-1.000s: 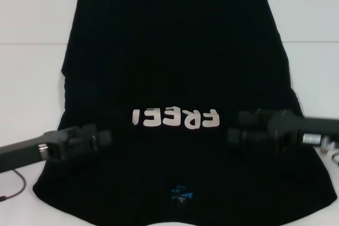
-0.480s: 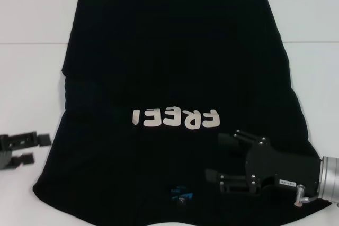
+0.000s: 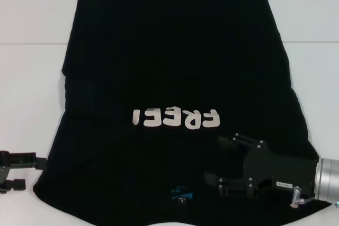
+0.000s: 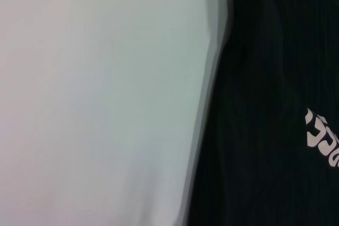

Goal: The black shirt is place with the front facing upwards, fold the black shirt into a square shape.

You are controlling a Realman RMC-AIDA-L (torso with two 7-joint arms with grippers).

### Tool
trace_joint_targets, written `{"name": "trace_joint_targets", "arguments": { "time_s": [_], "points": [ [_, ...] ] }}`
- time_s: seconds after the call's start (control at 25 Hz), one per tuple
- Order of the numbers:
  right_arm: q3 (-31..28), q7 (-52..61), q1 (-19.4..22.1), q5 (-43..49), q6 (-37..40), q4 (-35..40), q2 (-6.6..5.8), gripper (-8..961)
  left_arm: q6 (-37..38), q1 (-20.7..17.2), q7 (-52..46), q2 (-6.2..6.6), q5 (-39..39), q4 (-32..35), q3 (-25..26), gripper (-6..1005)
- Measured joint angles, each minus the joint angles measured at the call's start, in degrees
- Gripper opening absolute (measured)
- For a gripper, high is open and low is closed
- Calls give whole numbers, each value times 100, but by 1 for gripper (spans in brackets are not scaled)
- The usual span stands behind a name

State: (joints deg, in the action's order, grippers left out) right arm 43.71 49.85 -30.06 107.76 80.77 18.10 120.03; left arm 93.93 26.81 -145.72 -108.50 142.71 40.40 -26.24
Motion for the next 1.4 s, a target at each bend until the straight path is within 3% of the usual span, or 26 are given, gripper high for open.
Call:
{"name": "trace_joint_targets", "arguments": {
  "time_s": [1.4],
  "points": [
    [85, 32, -30, -1, 36, -27, 11, 940, -402, 209, 301, -101, -5, -639, -42, 932]
  ]
}}
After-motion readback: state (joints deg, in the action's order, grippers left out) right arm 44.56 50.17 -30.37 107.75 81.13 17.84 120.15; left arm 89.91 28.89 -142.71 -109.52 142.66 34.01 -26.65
